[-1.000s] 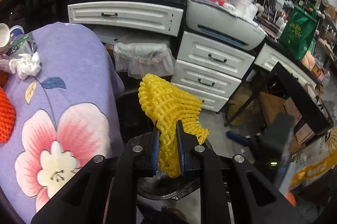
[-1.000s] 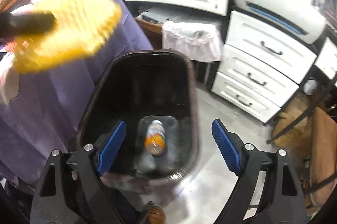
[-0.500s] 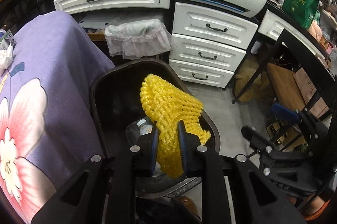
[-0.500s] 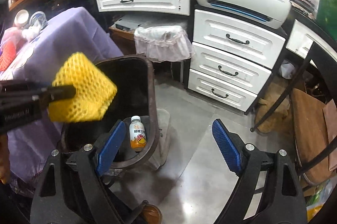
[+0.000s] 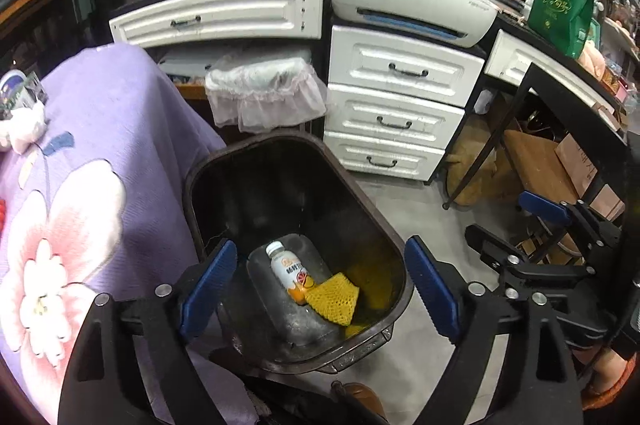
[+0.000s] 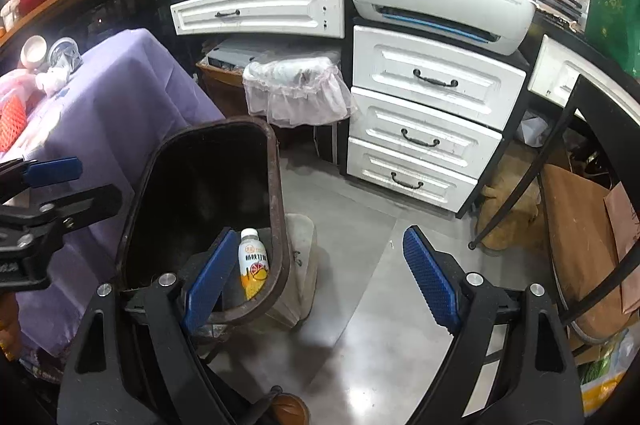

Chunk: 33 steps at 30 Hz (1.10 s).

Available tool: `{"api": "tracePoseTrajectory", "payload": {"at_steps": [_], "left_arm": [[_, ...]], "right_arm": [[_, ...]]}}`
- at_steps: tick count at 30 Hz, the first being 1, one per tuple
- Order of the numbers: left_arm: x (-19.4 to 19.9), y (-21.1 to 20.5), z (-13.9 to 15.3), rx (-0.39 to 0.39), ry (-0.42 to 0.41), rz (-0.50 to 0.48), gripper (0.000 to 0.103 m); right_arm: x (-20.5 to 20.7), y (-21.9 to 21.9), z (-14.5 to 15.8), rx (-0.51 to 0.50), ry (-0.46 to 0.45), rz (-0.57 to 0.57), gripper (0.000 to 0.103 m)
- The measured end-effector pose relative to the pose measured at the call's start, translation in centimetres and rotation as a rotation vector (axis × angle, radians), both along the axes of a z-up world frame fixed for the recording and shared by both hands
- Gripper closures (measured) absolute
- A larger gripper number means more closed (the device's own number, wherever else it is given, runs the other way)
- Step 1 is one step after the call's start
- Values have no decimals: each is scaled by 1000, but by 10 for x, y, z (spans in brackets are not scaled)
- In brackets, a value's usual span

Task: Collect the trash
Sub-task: 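Carry bottle and yellow net to the black bin and open both grippers, then return to the table and grasp the orange foam net with the right gripper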

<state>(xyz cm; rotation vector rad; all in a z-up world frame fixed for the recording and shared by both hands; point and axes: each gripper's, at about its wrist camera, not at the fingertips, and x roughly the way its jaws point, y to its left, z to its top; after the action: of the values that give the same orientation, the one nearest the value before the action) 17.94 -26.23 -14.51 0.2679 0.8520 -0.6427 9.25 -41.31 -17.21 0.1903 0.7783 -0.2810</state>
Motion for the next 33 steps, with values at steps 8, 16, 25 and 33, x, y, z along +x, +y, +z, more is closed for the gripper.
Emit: {"api": "tracePoseTrajectory", "payload": {"at_steps": [8,16,25,33], "left_arm": [[-14,29,39,-87,-69,16,16],[-18,85,87,-150,-212,106,9],[-13,182,104,-99,-321,277,6],[-8,274,99,-68,-303,446,6]], "right_arm": [[-1,8,28,7,-76,11,19],[8,54,73,-9,-175,144,19],[38,137,112,23,-255,396,19],[71,233,129,38,-233,639,19]]}}
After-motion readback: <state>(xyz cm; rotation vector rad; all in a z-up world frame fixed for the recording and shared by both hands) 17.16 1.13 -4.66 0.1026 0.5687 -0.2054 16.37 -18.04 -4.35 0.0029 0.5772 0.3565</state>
